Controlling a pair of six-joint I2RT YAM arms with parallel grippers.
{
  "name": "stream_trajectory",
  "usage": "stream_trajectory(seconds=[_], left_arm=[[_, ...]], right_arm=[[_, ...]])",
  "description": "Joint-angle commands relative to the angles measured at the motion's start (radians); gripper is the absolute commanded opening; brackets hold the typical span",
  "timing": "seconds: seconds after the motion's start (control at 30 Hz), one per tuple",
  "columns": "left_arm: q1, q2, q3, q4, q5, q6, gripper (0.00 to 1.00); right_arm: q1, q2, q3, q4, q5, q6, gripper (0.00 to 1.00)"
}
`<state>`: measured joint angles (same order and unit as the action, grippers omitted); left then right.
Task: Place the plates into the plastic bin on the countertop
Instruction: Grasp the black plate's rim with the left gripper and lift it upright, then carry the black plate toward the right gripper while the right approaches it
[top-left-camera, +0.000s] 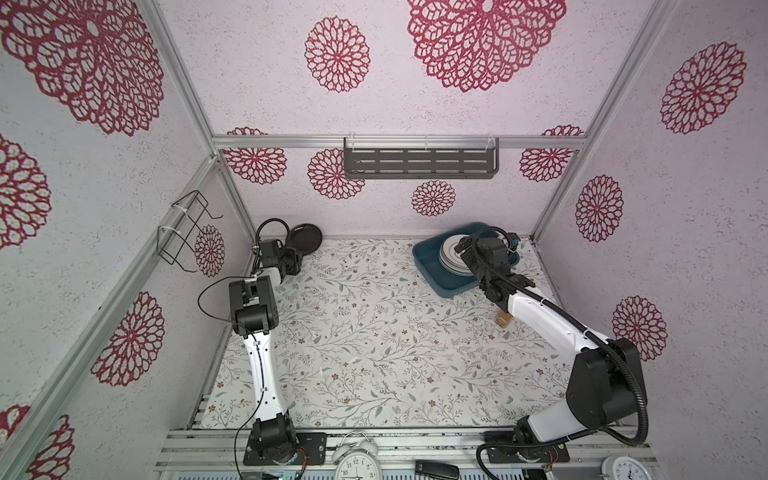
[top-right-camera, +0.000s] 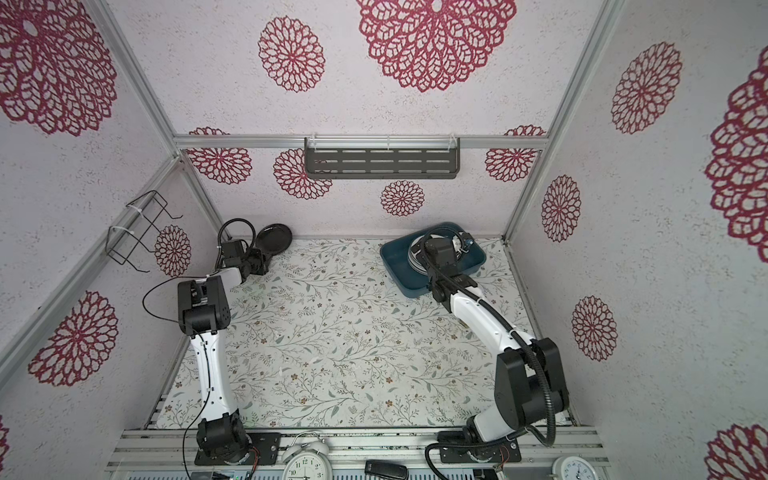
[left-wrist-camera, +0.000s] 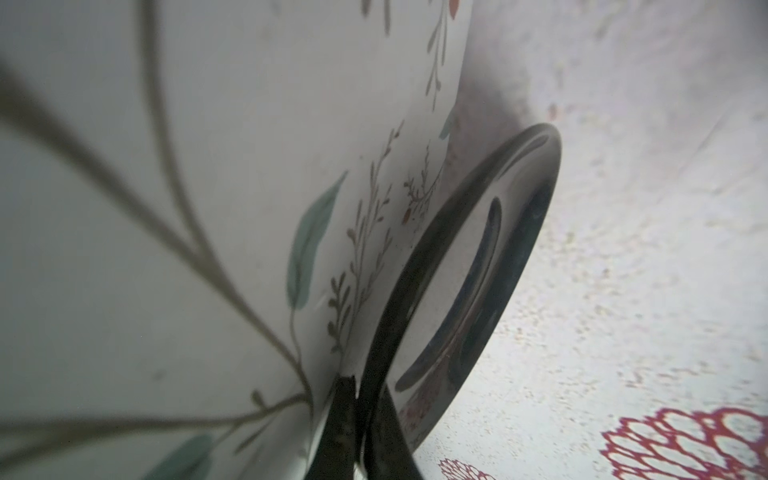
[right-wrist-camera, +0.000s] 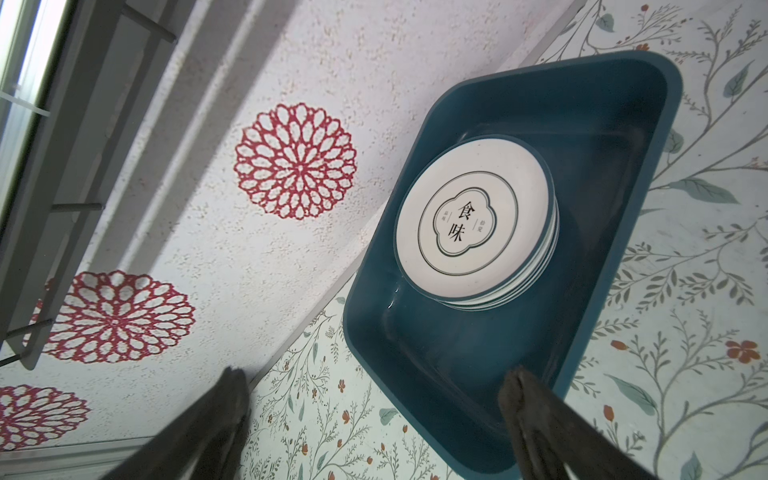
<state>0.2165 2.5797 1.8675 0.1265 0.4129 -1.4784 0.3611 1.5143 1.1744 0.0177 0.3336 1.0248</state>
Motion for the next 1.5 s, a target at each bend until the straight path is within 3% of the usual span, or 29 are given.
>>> stream_trajectory(seconds=[0.0,0.27,0.57,1.1,1.47], left_arm=[[-0.015,0.015,-0.063,-0.095,-0.023,-0.014,0.0],[-0.014,-0.071,-0.141,-0.064,-0.034,0.002,0.0],[-0.053,-0.229,-0.269,-0.059,-0.053,0.035,0.0],[-0.244,-0.433,-0.454,-0.09,-0.078,0.133,0.0],[-0.362,-0.594,-0.584,-0.154,-0.061,0.234,0.0]], right_arm=[[0.002,-0.012,0.033,0.017,-0.011,-0.002,0.99],[-0.004,-0.047,0.003,0.022,-0.047,-0.014,0.99],[-0.015,-0.218,-0.132,-0.071,-0.024,0.009,0.99],[-0.05,-0.579,-0.352,-0.255,-0.033,-0.019,0.99],[-0.053,-0.521,-0.32,-0.318,-0.13,-0.165,0.99]])
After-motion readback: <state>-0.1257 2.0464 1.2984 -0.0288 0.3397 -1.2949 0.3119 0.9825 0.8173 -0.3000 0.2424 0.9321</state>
